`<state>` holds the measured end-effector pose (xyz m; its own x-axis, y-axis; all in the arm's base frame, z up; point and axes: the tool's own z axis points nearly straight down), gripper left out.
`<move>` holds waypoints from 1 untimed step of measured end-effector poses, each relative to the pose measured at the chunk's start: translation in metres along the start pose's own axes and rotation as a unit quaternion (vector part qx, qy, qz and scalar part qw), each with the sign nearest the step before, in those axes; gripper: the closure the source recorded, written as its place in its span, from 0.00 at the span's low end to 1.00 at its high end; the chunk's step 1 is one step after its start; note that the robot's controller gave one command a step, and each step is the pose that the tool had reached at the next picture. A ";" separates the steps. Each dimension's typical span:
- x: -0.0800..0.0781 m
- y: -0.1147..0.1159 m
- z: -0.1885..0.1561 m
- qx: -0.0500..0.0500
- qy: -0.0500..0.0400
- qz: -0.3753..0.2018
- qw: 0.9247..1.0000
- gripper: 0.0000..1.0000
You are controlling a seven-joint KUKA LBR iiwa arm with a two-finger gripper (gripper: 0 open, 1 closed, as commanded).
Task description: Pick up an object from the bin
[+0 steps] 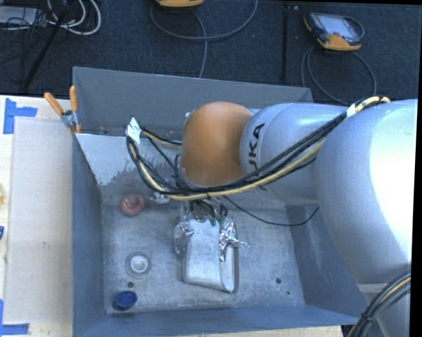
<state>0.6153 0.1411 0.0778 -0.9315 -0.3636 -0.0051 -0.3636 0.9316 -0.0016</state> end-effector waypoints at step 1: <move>0.047 -0.046 -0.007 -0.001 0.004 -0.061 0.998 0.00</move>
Offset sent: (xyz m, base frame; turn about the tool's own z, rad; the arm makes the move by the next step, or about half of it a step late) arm -0.0264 -0.0584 0.0070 -0.1242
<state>0.5883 0.0810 0.0843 -0.8808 -0.4735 0.0025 -0.4735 0.8808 0.0003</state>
